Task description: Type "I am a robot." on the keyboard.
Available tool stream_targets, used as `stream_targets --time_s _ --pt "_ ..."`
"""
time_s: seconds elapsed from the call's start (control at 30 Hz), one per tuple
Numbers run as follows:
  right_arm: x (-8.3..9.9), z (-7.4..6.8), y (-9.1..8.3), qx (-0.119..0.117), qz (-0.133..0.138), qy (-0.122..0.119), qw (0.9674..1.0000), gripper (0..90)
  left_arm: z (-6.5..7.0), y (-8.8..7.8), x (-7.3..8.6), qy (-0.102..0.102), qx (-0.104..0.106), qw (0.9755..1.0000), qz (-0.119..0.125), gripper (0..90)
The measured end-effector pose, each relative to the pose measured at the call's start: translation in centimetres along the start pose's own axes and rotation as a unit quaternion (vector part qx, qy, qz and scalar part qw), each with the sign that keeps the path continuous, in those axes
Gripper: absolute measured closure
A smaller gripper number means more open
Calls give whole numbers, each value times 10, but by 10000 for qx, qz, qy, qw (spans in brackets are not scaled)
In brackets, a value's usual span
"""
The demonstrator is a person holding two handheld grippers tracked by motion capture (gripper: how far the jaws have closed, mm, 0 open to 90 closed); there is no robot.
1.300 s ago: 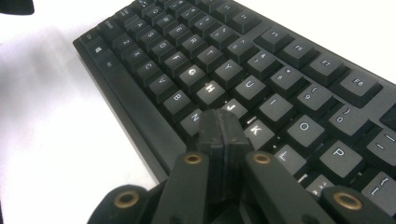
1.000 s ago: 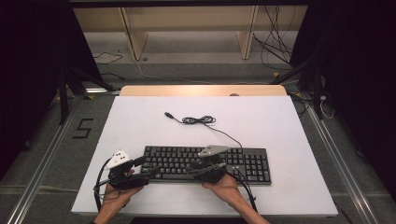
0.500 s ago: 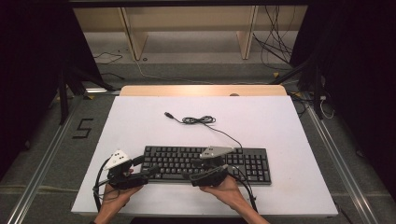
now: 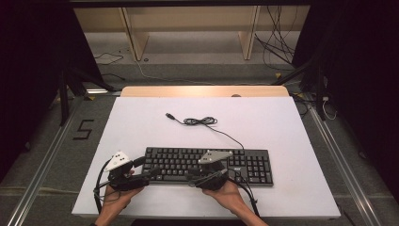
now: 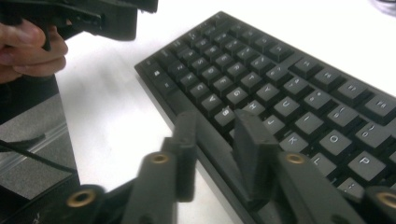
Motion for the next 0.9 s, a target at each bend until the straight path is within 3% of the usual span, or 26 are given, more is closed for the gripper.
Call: stream_targets --time_s 0.3,0.9 --pt "6 -1 6 -10 -163 -19 9999 899 0 0 0 -7 4 10000 3 265" --pt "12 1 15 19 -347 4 9994 900 1 1 1 4 40 10000 -13 265"
Point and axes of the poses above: each handheld gripper's, and its own axes: y roughly forward along the jaws, x roughly out of its underside, z roughly to its right, the point moved 8 cm from there along y, roughly forward along the jaws, and after that the axes turned 13 degrees about -y, right-handed, at the moved point
